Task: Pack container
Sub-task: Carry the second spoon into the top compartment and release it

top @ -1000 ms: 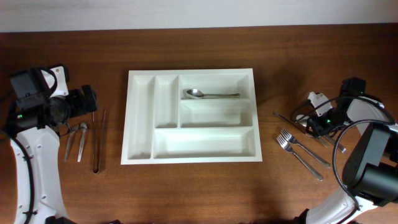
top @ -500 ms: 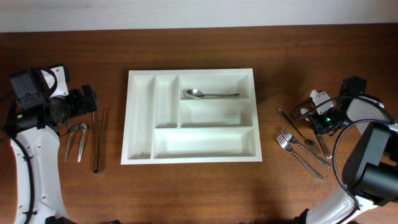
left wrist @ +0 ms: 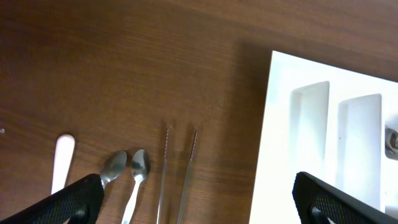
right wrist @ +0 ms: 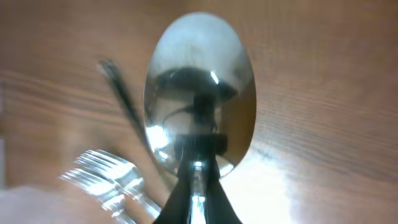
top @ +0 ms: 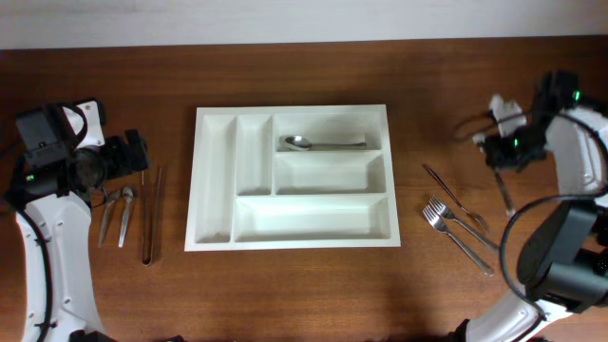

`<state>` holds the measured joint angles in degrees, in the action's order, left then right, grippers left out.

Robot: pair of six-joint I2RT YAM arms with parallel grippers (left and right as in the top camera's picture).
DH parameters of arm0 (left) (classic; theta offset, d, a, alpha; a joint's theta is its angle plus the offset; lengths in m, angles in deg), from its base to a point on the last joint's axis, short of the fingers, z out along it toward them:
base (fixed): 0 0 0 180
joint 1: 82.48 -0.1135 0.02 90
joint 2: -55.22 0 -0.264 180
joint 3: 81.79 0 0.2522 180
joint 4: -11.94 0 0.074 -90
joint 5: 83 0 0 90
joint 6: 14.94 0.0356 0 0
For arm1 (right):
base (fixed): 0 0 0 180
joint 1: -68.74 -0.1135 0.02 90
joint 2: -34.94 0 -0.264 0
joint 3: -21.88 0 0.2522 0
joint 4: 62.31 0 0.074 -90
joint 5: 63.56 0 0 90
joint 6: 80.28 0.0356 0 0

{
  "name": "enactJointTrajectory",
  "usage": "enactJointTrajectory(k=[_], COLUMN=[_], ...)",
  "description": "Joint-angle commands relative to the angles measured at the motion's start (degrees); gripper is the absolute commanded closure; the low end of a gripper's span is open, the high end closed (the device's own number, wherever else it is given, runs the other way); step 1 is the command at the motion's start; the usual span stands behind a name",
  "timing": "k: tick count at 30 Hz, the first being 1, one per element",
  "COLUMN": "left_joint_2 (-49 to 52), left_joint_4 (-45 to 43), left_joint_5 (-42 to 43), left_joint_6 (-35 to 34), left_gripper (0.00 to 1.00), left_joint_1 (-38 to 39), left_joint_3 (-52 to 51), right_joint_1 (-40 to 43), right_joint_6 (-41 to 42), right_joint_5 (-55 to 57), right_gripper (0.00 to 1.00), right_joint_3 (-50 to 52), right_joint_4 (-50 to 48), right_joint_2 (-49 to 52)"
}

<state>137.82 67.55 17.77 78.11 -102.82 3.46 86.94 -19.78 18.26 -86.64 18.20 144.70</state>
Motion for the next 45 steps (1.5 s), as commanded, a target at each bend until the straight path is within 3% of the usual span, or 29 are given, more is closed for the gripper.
enactJointTrajectory(k=[1,6,12,16,28,29,31,32,35,40,45], left_joint_2=[0.2,0.2,0.2,0.2,0.2,0.2,0.2,0.2,0.2,0.2,0.2], left_joint_4=[-0.1,-0.1,-0.1,-0.1,-0.1,-0.1,-0.1,-0.1,-0.1,-0.1,-0.1], left_joint_5=[0.8,0.8,0.8,0.8,0.8,0.8,0.8,0.8,0.8,0.8,0.8], left_joint_6=[0.9,0.9,0.9,0.9,0.9,0.9,0.9,0.9,0.9,0.9,0.9], left_gripper=[0.01,0.01,0.01,0.01,0.01,0.01,0.01,0.01,0.01,0.01,0.01], left_joint_1=[-0.3,-0.3,-0.3,-0.3,-0.3,-0.3,-0.3,-0.3,-0.3,-0.3,-0.3], left_joint_3=[1.0,1.0,1.0,1.0,1.0,1.0,1.0,1.0,1.0,1.0,1.0], right_joint_1=[-7.3,-20.9,-36.0,-40.3,-41.1,-41.1,-41.1,-41.1,-41.0,-40.3,-36.5], right_joint_6=[3.0,1.1,-23.9,-30.6,-30.1,-29.5,-27.1,-25.3,-20.1,-11.0,-5.7], right_joint_5=[-3.8,-6.4,-3.4,1.9,1.2,1.1,1.2,1.2,1.5,6.1,10.6], right_gripper=[0.96,0.96,0.96,0.96,0.96,0.92,0.65,0.57,0.52,0.53,0.51], right_joint_3=[-9.5,-12.0,-11.9,-11.9,-11.9,-11.9,-12.0,-12.2,-12.6,-15.7,-23.8], right_joint_4=[4.0,-0.6,-8.8,-12.5,-20.7,-20.7,-21.0,-21.0,-20.3,-12.3,4.4], right_joint_2=[-3.2,-3.1,0.2,3.5,13.5,13.6,13.4,13.2,12.5,8.6,1.6])
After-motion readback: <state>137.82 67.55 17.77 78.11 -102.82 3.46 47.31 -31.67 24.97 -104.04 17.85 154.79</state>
